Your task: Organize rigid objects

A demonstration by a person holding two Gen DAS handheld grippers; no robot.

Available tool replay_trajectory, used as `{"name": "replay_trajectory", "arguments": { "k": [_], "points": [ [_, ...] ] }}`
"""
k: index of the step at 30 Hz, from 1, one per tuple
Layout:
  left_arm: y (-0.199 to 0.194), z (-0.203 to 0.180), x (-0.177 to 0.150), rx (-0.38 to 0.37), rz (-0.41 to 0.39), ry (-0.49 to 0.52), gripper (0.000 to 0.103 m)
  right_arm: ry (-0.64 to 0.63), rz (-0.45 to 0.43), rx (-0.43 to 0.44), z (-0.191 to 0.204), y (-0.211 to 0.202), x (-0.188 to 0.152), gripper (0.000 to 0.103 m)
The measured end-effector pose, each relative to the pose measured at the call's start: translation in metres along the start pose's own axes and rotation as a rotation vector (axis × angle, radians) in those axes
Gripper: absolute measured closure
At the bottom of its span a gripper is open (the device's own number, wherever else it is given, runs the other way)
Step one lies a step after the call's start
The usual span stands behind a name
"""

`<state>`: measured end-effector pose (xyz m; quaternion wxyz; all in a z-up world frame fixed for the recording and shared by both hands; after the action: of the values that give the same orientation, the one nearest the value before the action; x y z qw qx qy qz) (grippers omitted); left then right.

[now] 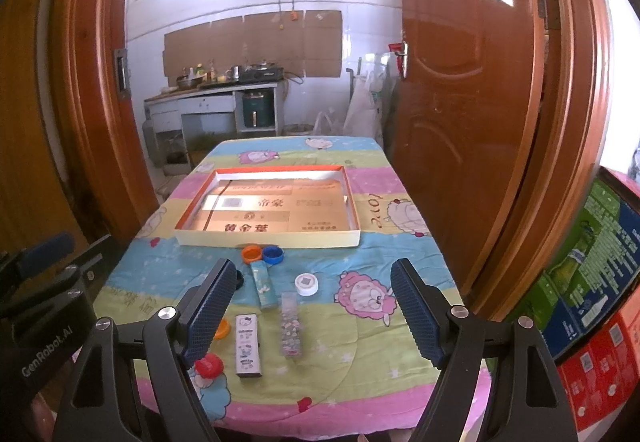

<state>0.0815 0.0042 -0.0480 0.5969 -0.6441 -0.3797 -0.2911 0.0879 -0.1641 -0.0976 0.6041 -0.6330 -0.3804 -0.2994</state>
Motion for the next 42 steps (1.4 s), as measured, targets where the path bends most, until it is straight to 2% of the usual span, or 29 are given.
{"name": "replay_trajectory", "arguments": {
  "k": [42],
  "points": [
    [0.005,0.008,-0.0033,0.02,0.009,-0.013,0.045,-0.005,0.02,0.016,0.0048,0.0043,-0.006,0.022]
  ]
}}
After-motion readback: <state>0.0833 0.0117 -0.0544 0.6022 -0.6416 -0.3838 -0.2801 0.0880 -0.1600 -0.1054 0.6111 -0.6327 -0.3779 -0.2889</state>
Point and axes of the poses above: each gripper's, at about its wrist camera, not at the fingertips, and y roughly the way its jaws point, z to its left, x to its top, the point moved 10 cm from there along y, roughly the way its jaws point, and after that the axes turned 7 degrees about -y, right-handed, at the moved point
